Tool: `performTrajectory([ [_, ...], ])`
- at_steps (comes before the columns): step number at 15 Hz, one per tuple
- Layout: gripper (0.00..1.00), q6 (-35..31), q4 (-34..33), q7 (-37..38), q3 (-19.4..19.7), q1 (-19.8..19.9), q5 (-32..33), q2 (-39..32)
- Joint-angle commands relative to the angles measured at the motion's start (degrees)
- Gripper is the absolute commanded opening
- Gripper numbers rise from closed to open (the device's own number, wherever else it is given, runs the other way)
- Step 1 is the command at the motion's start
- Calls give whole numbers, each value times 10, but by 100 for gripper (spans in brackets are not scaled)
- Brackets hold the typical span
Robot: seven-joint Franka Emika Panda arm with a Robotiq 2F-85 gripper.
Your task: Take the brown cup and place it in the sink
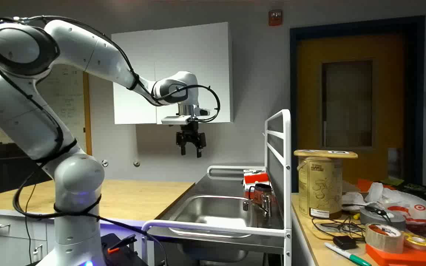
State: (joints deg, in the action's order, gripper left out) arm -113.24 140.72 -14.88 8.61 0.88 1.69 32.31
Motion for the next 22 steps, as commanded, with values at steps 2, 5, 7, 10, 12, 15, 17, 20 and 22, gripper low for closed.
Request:
performTrajectory([
  [2,100,1,-2,-2,-4,4,-2,0],
  [5,100,1,-2,-2,-4,4,-2,0],
  [7,100,1,-2,-2,-4,4,-2,0],
  [10,100,20,-22,7,-12,3,4,-20],
  [12,100,50,-71,11,-17,2,8,-74],
  [15,100,77,-162,-4,-18,-4,7,-172],
  [17,100,105,-222,-6,-24,-2,19,-236],
  [20,100,156,-314,20,-37,1,45,-338],
  [22,100,191,-376,38,-42,2,63,-400],
])
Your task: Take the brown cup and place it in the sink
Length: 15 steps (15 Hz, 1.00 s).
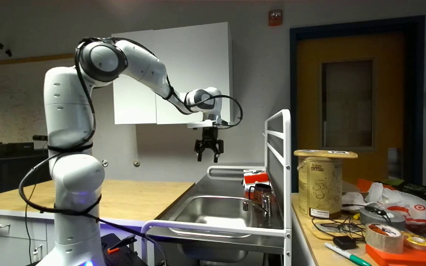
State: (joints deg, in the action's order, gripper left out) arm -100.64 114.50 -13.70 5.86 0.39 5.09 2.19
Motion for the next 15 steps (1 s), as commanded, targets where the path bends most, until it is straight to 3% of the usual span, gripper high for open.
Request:
performTrajectory([
  [1,100,77,-144,34,-15,7,36,-128],
  [7,100,144,-326,-26,-27,19,22,-275],
  [15,100,163,-554,-32,-37,62,-23,-443],
])
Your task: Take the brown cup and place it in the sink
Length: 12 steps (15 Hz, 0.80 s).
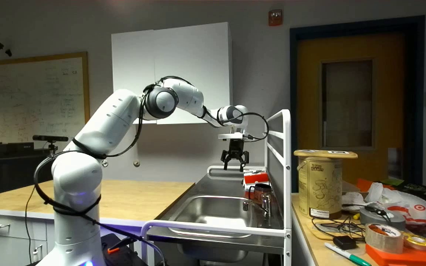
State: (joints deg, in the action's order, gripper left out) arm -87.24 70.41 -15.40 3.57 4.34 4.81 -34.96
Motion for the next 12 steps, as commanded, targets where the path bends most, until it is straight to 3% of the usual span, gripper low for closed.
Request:
performTrajectory([
  [1,100,28,-139,-12,-16,27,-25,-92],
  [12,100,-5,-396,94,-7,46,-34,-282],
])
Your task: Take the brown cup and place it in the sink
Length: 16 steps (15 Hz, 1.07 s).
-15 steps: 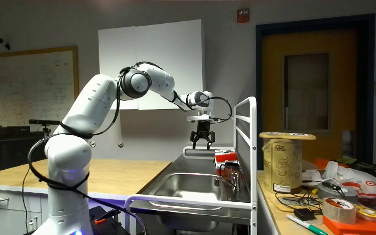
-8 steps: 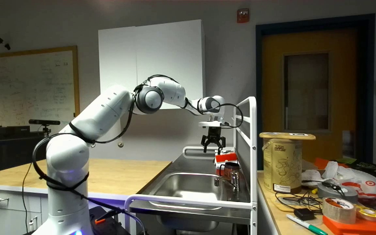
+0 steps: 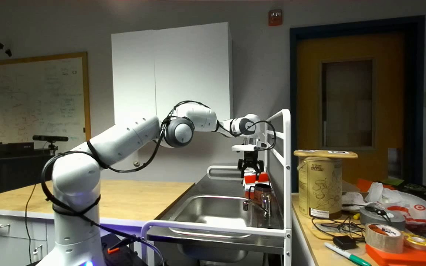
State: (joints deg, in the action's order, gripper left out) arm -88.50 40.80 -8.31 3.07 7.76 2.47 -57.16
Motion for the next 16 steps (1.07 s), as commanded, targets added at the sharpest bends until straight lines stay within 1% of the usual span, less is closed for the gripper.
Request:
performTrajectory([
  [1,100,8,-114,31,-2,14,-11,-71],
  [2,100,7,-127,38,-3,17,-13,-82],
  [7,100,-18,-135,61,-2,21,-11,-106],
  [12,100,-22,-136,65,-4,25,-12,-115],
  [13,75,-22,-136,64,-3,25,-9,-116],
  [14,75,-20,-135,64,-3,26,-10,-115],
  [16,59,-16,-135,63,-3,27,-11,-115],
])
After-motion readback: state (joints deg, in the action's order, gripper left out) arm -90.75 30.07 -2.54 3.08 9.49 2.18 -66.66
